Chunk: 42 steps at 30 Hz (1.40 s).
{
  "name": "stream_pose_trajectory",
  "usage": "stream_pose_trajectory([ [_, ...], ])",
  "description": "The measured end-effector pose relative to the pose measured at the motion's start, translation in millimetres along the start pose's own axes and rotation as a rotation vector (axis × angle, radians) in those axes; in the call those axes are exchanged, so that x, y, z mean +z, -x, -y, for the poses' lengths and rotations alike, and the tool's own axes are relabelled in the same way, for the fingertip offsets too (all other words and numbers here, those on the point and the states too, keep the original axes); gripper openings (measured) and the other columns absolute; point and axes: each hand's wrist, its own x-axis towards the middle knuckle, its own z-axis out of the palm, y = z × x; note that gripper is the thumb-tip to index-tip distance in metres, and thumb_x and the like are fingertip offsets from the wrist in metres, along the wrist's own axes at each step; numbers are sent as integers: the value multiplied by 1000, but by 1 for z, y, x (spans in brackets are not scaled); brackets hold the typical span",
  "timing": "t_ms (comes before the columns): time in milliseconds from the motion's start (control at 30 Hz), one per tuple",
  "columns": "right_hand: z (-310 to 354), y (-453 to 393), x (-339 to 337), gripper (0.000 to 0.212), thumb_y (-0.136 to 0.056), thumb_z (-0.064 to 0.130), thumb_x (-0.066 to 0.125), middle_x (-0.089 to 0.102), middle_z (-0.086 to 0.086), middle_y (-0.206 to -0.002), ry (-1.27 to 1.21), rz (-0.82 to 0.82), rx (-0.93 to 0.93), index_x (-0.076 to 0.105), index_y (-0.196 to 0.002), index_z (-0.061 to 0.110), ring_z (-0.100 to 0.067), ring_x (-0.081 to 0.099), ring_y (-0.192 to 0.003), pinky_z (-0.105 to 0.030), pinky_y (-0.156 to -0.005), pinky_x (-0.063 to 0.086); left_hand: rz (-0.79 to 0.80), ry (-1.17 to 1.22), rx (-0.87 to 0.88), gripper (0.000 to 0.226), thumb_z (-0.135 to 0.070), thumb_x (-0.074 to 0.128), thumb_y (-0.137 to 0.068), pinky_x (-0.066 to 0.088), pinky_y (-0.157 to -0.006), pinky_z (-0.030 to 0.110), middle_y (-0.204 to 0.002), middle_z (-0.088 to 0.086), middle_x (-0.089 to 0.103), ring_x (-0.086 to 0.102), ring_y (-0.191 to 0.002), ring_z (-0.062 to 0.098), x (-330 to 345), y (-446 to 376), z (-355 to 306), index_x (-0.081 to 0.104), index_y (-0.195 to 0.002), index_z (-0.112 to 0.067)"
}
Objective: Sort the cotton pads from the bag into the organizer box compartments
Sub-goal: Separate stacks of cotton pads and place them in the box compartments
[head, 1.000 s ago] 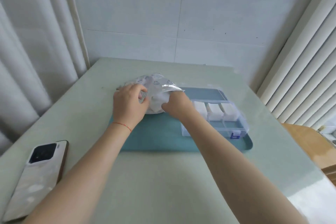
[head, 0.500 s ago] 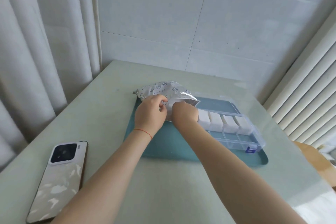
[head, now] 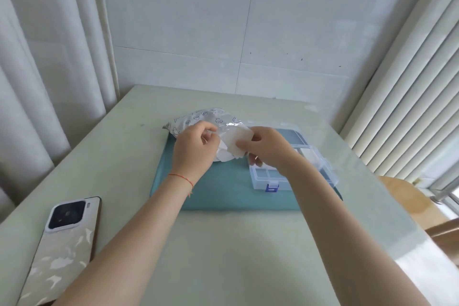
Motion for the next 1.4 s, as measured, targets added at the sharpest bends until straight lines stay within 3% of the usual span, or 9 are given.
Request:
stream_pose_trajectory([
  [133, -13, 12, -8, 13, -94, 18, 64, 67, -6, -73, -289, 92, -51, 70, -95, 6, -22, 55, -58, -28, -52, 44, 232, 398, -305, 15, -29, 67, -90, 48, -50, 24, -84, 0, 70, 68, -68, 11, 4, 8, -21, 67, -100, -17],
  [233, -18, 15, -12, 23, -103, 20, 49, 67, -8, -81, -394, 148, -45, 69, -96, 10, -21, 56, -57, -27, -51, 45, 210, 535, -375, 7, -18, 67, -92, 48, -48, 22, -81, 3, 70, 67, -62, 8, 9, 11, -27, 70, -92, -12],
  [467, -29, 2, -47, 16, -94, 17, 62, 66, 4, -66, -356, -142, -43, 69, -83, 10, -16, 55, -53, -28, -53, 42, 180, 396, -385, 9, -14, 67, -91, 55, -55, 27, -84, 7, 70, 65, -65, 15, 22, -4, -24, 71, -87, -7],
  [633, -32, 2, -57, 17, -89, 17, 71, 59, 0, -67, -323, 105, -124, 63, -81, 4, -10, 53, -58, -22, -58, 43, 427, 374, -413, 6, -8, 65, -91, 56, -54, 27, -79, 9, 68, 65, -60, 15, 26, -8, -31, 68, -91, -3],
  [767, -40, -6, -45, 23, -85, 20, 76, 63, -4, -74, -195, 156, -87, 65, -88, 0, -11, 58, -68, -30, -68, 50, 615, 415, -426, 13, -7, 59, -95, 57, -58, 27, -83, 14, 70, 69, -68, 22, 25, -7, -30, 71, -95, -2],
  [900, -43, -8, -46, 27, -85, 15, 76, 67, -8, -78, -194, 190, -65, 62, -92, -7, -14, 65, -68, -35, -75, 56, 675, 435, -464, 23, -10, 57, -96, 56, -57, 26, -91, 19, 70, 71, -72, 26, 23, -9, -30, 67, -106, 8],
  [1167, -42, -5, -48, 21, -86, 12, 74, 70, -26, -92, -91, 279, -71, 65, -95, -5, -21, 66, -74, -41, -86, 58, 768, 345, -426, 17, -8, 54, -97, 56, -55, 24, -82, 12, 73, 72, -66, 24, 18, -8, -30, 71, -94, -3],
  [1400, -41, -6, -44, 24, -86, 14, 75, 72, -21, -87, -35, 263, -63, 63, -93, -4, -22, 67, -72, -44, -85, 57, 784, 360, -428, 17, -11, 57, -97, 56, -54, 24, -78, 12, 73, 71, -63, 23, 18, -6, -32, 70, -89, -5],
])
